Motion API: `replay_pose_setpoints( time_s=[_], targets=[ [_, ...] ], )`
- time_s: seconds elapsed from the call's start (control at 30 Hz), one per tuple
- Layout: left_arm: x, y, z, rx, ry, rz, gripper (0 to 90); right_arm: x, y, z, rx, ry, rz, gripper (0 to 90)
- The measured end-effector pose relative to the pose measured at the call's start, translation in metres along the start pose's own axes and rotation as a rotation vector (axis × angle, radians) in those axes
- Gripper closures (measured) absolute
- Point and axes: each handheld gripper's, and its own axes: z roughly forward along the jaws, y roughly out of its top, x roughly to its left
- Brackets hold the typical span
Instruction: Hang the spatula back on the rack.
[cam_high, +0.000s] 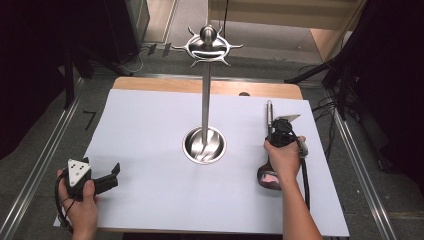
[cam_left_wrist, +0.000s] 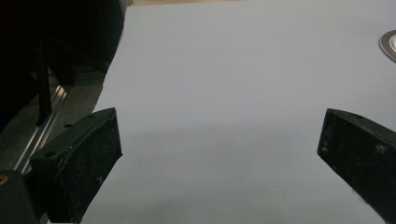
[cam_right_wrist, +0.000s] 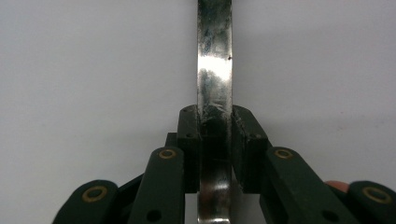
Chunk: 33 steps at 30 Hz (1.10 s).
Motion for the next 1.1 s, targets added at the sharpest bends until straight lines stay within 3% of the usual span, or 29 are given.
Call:
replay_pose_setpoints(
  time_s=[0.33,0.53,0.67,0.83,0.97,1.1],
  targets=[
    [0.000,0.000,0.000,0.002,0.003,0.005,0.2,0.000,-0.013,-0.020,-0.111,0.130,-0.018,76.8],
    [-0.001,0.000,0.000,0.000,0.002,0.004,0.2,0.000,-0.022,-0.032,-0.178,0.153,-0.057,76.8],
    [0.000,0.000,-0.001,0.002,0.004,0.009,0.2,-0.001,-0.031,-0.042,-0.243,0.200,-0.059,76.8],
    [-0.001,0.000,-0.001,0.002,0.004,0.008,0.2,-0.005,-0.043,-0.054,-0.350,0.294,-0.077,76.8],
    [0.000,0.000,-0.001,0.001,0.003,0.008,0.2,-0.008,-0.052,-0.061,-0.413,0.328,-0.115,76.7],
    [0.000,0.000,-0.001,0.001,0.005,0.006,0.2,-0.010,-0.062,-0.067,-0.457,0.353,-0.116,76.8]
  ],
)
